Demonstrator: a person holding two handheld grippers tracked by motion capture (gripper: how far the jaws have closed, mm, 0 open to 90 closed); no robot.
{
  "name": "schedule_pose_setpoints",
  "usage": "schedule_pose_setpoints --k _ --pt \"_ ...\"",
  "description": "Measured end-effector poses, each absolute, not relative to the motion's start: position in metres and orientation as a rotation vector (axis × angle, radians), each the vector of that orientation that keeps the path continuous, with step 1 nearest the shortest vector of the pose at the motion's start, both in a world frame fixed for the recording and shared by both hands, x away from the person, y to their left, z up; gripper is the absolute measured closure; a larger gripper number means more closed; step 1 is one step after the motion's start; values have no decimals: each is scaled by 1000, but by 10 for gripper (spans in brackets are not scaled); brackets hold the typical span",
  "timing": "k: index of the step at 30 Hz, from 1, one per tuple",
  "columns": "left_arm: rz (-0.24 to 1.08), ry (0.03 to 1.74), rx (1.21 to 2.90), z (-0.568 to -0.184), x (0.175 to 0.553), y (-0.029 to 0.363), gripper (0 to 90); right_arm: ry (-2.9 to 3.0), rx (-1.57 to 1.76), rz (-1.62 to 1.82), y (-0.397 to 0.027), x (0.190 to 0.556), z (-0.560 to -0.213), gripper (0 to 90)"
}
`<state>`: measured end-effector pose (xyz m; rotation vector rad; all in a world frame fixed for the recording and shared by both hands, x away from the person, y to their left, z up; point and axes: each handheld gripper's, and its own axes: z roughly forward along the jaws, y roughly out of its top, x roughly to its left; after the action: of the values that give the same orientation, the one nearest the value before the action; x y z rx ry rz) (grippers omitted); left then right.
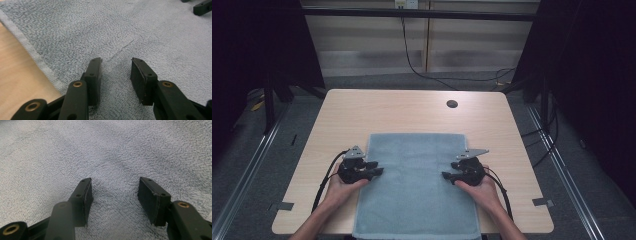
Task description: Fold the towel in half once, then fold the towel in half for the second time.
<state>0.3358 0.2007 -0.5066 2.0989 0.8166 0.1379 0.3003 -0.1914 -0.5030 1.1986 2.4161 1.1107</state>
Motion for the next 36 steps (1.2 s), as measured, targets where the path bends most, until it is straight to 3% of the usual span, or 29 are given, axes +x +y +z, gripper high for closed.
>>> schedule_pose_setpoints --k 23,36 --pt "71 782 2112 -504 290 203 604 2517 1171 1069 -195 256 -496 451" --pt "-17 743 2122 -494 283 205 517 2576 1211 1138 -202 254 -487 429"
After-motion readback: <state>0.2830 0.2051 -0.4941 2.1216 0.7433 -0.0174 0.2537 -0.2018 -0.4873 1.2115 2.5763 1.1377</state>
